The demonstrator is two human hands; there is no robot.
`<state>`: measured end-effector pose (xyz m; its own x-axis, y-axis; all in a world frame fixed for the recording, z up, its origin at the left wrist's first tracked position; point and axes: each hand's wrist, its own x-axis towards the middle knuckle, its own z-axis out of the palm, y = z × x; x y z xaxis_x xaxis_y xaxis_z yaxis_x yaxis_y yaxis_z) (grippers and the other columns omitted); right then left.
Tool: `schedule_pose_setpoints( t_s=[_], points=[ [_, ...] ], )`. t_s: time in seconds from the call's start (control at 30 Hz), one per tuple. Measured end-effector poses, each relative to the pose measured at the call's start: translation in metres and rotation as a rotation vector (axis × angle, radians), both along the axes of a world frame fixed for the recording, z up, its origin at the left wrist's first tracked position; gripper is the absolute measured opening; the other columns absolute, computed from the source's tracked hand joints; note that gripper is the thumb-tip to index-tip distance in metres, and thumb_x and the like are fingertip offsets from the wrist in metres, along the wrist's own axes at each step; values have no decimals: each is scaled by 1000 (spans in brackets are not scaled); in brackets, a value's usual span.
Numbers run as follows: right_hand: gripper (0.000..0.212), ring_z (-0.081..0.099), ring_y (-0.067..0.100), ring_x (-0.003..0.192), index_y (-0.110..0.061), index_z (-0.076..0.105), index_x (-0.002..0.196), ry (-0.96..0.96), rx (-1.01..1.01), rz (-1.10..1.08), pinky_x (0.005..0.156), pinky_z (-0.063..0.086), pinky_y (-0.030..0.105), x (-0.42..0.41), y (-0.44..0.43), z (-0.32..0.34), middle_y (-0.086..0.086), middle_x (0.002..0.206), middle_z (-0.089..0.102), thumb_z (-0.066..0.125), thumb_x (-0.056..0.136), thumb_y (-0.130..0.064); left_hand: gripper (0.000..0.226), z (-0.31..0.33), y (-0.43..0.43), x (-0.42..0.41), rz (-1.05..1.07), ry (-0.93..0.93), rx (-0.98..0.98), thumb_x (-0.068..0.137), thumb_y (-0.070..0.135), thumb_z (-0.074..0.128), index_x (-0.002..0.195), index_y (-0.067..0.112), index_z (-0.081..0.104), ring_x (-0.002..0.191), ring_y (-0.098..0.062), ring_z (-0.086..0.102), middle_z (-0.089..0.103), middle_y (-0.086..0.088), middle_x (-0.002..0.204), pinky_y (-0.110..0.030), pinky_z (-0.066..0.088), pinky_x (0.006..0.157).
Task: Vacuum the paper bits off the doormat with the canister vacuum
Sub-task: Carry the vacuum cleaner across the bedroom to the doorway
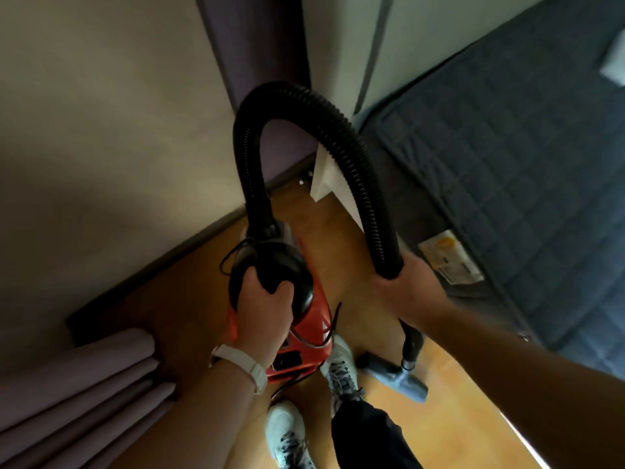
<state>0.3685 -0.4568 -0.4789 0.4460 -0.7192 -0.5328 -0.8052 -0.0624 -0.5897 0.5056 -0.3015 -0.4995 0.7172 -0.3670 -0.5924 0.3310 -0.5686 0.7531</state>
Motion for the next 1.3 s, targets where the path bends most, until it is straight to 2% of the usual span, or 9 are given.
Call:
schedule_pose_setpoints(
  t_s=[0.1,0.23,0.4,0.57,0.7,0.87,0.97,1.17,1.3],
  points=[
    [24,57,9,63,-32,49,88,31,-70,-26,59,47,33,-19,9,56,-4,74,59,73,83,-29,33,56,1,-10,-49,1,1,89,5,56,121,9,54,80,-19,65,65,-7,95,-25,54,61],
    [23,52,6,60,-29,52,88,-60,-135,-131,51,40,19,-49,19,154,-5,71,56,74,84,-23,15,149,7,-24,-187,-8,-55,87,4,55,101,11,54,55,-18,55,57,-8,71,-30,45,52],
    [31,50,4,62,-29,46,75,-242,-220,-288,50,37,16,-73,36,267,-9,70,53,74,83,-18,14,247,9,-44,-335,-75,-126,85,12,56,96,5,51,59,-21,51,53,-7,72,-35,46,60],
    [26,51,-1,48,-19,48,75,-448,-261,-462,43,38,8,-108,56,351,-3,63,52,71,87,-15,15,329,0,-73,-421,-155,-249,91,6,57,82,9,45,42,-19,42,44,-11,59,-32,39,46],
    [23,58,-1,61,-22,54,85,-587,-215,-554,53,46,15,-150,74,401,-6,74,60,76,84,-15,22,383,-6,-105,-541,-209,-333,94,8,56,76,8,43,38,-17,38,41,-8,53,-31,36,43],
    [39,56,-3,62,-19,51,86,-714,-162,-389,53,44,9,-214,93,453,-15,64,59,68,79,15,28,431,-20,-151,-595,-230,-388,93,10,59,69,8,46,40,-19,42,46,-9,51,-37,40,51],
    [25,57,0,59,-11,56,83,-752,-214,-499,57,49,17,-257,99,467,-16,59,58,72,80,8,26,455,-30,-192,-623,-225,-429,93,8,59,69,7,48,36,-18,43,47,-7,48,-35,39,46],
    [25,60,22,68,4,61,98,-938,-410,-789,66,53,36,-363,115,494,19,75,60,78,83,-6,20,490,-38,-301,-791,-242,-478,94,13,60,75,15,53,45,-16,48,55,-4,58,-32,41,51],
    [22,55,15,59,-15,59,83,-908,-476,-830,55,50,27,-446,128,510,-2,63,55,74,84,1,14,508,-43,-384,-891,-246,-500,95,11,60,82,14,58,48,-13,50,57,-3,63,-28,40,48]
  ],
)
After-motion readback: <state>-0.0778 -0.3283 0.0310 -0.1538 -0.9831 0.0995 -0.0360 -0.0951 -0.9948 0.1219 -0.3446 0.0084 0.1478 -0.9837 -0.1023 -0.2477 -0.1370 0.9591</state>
